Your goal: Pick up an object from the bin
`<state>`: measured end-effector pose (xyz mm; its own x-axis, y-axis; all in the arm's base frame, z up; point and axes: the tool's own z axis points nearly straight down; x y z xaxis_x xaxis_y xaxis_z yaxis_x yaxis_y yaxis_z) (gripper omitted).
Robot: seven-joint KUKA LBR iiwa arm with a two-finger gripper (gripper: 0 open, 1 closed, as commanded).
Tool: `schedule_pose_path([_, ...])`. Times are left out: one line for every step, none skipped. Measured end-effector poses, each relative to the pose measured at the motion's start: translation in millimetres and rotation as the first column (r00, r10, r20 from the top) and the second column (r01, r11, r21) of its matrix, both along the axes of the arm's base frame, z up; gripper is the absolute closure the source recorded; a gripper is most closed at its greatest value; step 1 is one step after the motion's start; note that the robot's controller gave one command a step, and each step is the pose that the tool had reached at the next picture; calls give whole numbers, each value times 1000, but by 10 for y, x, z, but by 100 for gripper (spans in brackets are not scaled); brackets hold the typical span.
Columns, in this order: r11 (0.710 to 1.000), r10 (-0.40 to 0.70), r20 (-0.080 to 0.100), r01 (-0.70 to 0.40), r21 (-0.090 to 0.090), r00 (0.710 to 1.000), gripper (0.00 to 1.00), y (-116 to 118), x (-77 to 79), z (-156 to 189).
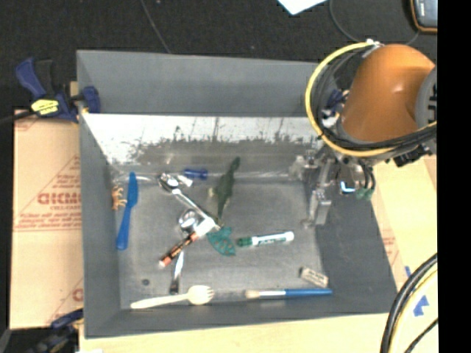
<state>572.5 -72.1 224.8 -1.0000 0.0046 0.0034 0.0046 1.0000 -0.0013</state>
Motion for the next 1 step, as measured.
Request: schedule_pose_path([1000,3,8,-3,-1,1000,0,1,16,41])
